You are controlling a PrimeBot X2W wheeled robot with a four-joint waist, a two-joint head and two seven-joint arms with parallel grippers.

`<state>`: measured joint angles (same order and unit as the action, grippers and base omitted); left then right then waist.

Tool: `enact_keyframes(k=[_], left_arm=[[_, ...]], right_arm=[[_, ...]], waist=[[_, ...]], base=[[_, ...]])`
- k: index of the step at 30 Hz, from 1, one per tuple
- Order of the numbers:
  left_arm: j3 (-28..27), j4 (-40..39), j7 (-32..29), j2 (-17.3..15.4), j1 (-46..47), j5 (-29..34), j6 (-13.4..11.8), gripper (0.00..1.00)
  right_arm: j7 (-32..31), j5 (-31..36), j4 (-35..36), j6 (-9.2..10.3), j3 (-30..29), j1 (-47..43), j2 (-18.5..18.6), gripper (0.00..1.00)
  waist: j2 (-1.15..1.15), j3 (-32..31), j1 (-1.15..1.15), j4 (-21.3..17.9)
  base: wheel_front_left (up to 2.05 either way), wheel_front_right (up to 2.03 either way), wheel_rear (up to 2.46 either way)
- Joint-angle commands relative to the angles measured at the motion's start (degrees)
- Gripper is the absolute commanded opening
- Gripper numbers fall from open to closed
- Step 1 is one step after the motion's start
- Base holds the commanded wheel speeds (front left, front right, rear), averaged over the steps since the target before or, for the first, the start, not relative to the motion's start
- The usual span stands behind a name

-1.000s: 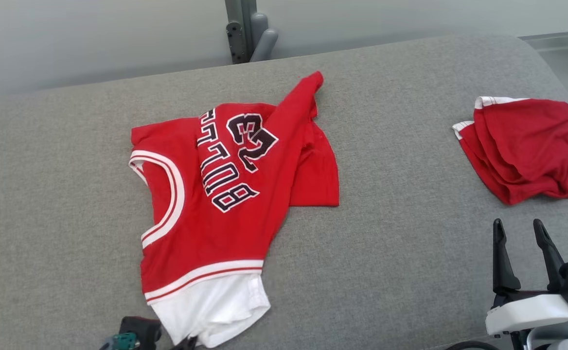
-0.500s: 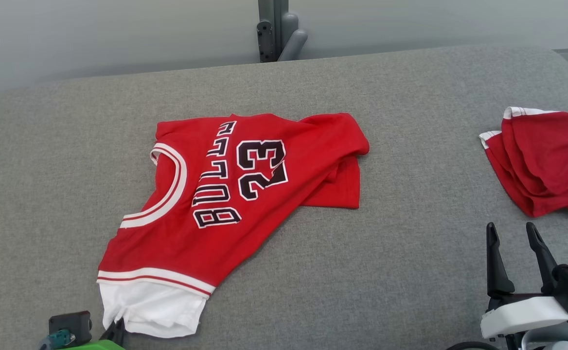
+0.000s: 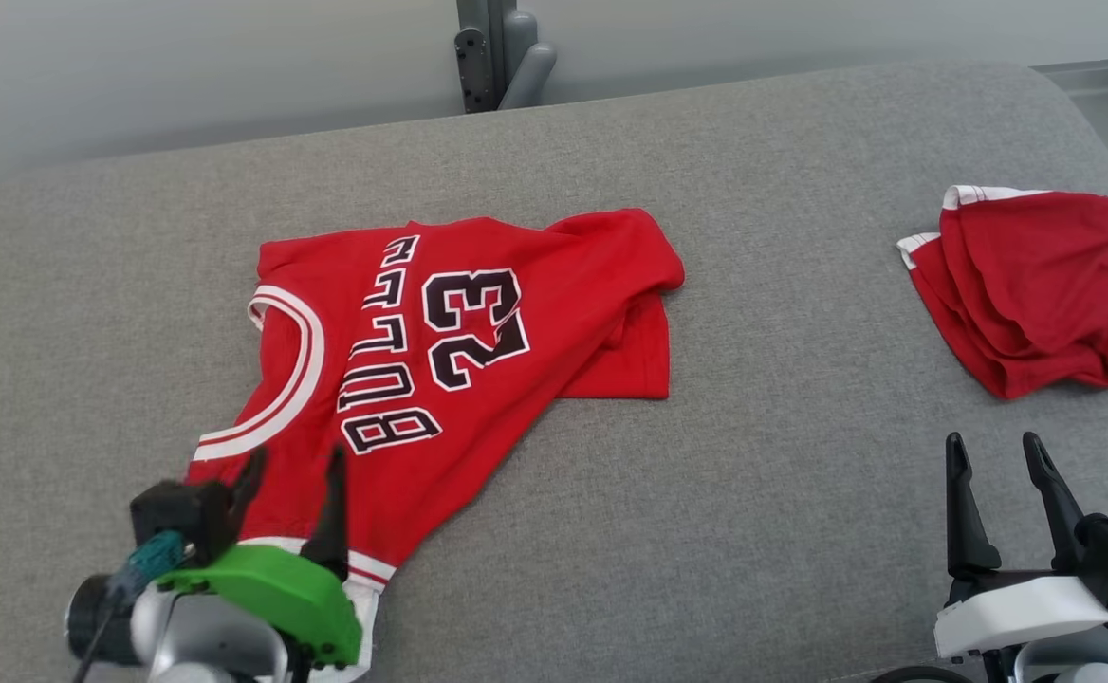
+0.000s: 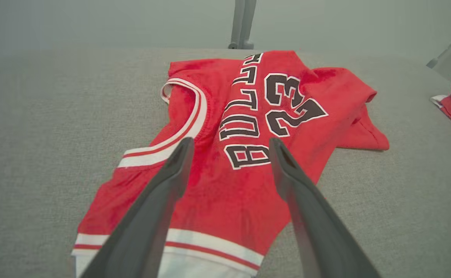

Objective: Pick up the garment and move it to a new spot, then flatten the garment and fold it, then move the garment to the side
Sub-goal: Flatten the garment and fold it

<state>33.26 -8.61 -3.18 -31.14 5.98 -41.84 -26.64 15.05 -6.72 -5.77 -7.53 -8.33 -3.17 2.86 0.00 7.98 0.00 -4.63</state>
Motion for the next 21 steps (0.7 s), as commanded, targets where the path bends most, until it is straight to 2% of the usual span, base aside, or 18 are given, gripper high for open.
enact_keyframes(k=[1,4,9,10,16,21], left_arm=[[1.8,-0.8,-1.2,0.8,2.9,1.8,1.1,1.00],[6.0,0.0,-3.6,3.8,9.5,3.9,4.1,1.00],[11.3,8.8,-6.8,11.0,20.8,5.4,9.5,1.00],[11.3,8.8,-6.8,11.0,20.8,5.4,9.5,1.00],[14.4,23.3,-7.4,18.9,32.4,6.2,15.5,1.00],[15.0,36.9,-6.6,21.4,39.4,7.5,18.4,1.00]], right_arm=[[0.2,-0.3,0.1,0.09,0.2,1.0,0.1,1.00],[0.2,-0.5,0.1,0.09,0.8,2.2,0.1,1.00],[0.2,-1.6,0.0,0.09,1.5,4.2,0.1,1.00],[0.2,-1.6,0.0,0.09,1.5,4.2,0.1,1.00],[0.2,-3.1,-0.9,0.09,2.3,5.6,0.1,1.00],[0.2,-4.5,-1.4,0.09,2.9,6.6,0.1,1.00]], waist=[[0.00,0.9,0.00,-1.1],[0.00,2.1,0.00,-2.6],[0.00,4.5,0.00,-6.1],[0.00,4.5,0.00,-6.1],[0.00,7.4,0.00,-10.7],[0.00,9.0,0.00,-14.3]], base=[[0.00,0.00,0.00],[0.00,0.00,0.00],[0.00,0.00,0.00],[0.00,0.00,0.00],[0.00,0.00,0.00],[0.00,0.00,0.00]])
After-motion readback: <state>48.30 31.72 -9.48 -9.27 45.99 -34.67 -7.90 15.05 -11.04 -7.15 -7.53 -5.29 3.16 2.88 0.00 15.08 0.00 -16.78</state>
